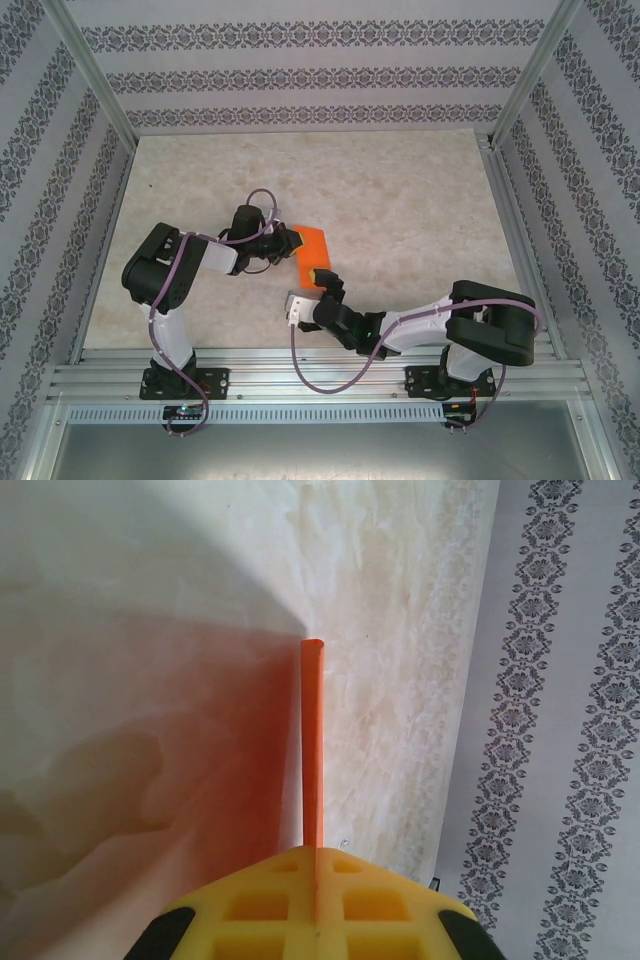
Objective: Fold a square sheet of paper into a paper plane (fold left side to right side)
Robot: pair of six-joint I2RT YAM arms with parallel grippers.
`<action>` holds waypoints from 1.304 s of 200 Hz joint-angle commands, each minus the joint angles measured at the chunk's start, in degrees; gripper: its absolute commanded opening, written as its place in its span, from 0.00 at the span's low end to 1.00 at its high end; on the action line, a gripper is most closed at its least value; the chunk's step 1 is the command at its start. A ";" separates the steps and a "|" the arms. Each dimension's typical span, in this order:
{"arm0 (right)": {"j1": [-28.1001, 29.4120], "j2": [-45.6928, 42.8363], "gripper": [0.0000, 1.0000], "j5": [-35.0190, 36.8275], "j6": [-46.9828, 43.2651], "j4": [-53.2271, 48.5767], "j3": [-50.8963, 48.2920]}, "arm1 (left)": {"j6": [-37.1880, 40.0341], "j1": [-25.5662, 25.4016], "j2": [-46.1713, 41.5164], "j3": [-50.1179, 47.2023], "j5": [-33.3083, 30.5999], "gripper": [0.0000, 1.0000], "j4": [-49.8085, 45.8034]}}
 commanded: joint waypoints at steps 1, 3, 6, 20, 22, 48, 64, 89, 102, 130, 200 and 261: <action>0.20 1.44 0.81 2.04 -0.65 4.41 1.97 | -0.46 -0.65 0.46 -0.46 -0.20 0.00 -0.75; 0.11 1.55 0.79 1.96 -0.56 4.29 1.95 | -0.47 -0.75 0.43 -0.46 -0.18 0.00 -0.77; 0.04 1.66 0.77 1.91 -0.41 4.12 2.02 | -0.42 -0.76 0.45 -0.42 -0.18 0.00 -0.71; 0.09 2.34 0.69 1.65 0.17 3.70 2.28 | -0.36 -0.72 0.32 -0.30 -0.16 0.00 -0.88; -0.03 2.44 0.68 1.64 0.22 3.63 2.29 | -0.38 -0.71 0.35 -0.29 -0.19 0.00 -0.96; -0.48 3.33 0.55 1.23 1.29 2.42 2.78 | -0.56 -0.78 0.36 -0.28 -0.11 0.00 -1.06; -1.08 3.52 0.46 0.94 2.10 1.60 2.93 | -0.63 -0.82 0.36 -0.15 0.00 0.00 -1.19; -1.65 3.30 0.35 0.78 2.52 0.28 3.12 | -0.33 -0.94 0.27 0.06 0.03 0.00 -1.72; -1.95 2.75 0.29 0.43 2.87 -0.79 3.18 | 0.01 -0.96 0.31 0.26 -0.10 0.00 -2.28; -2.82 1.44 0.14 -0.88 4.52 -3.33 3.17 | 0.37 -1.03 0.36 0.40 -0.23 0.00 -2.70; -5.29 -2.85 0.00 -6.94 9.38 -11.22 4.54 | 1.98 -1.08 0.98 1.15 -0.47 0.00 -4.57; -10.25 -5.39 0.00 -15.82 18.22 -19.55 6.12 | 7.41 -1.22 0.14 1.56 -0.51 0.11 -10.01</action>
